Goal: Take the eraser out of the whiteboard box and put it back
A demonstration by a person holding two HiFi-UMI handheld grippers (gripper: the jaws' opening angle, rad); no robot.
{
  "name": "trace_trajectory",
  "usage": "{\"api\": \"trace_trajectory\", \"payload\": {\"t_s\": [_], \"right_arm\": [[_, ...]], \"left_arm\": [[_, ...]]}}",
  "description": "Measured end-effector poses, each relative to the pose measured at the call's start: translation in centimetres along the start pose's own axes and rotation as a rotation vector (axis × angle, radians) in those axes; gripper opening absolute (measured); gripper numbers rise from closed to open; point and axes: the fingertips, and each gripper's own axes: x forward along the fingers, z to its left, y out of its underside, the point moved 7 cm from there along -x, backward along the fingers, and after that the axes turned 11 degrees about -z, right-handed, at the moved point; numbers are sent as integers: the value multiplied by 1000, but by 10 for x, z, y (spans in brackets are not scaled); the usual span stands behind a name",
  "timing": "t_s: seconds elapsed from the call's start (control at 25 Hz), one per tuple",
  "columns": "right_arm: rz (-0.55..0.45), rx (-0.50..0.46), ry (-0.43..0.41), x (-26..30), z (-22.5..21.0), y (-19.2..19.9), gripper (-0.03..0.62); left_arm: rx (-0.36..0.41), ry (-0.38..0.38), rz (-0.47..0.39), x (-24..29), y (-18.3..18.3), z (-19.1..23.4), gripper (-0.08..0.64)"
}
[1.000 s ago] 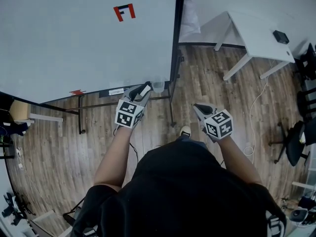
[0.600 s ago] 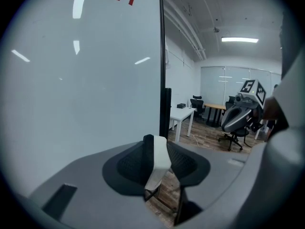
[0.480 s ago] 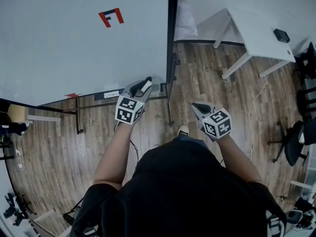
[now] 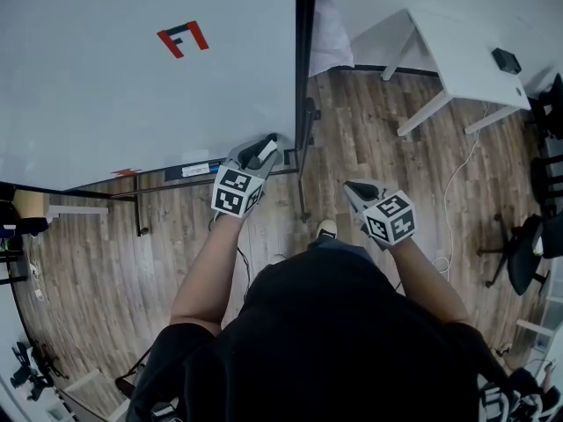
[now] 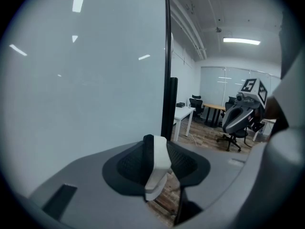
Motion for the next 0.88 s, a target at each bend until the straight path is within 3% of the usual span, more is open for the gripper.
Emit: {"api": "trace_trajectory", "payload": {"t_s": [0.88], "right_arm": [[44, 33, 12, 5, -16, 16, -3]], "left_arm": [[-56, -4, 72, 26, 59, 5, 155]]}}
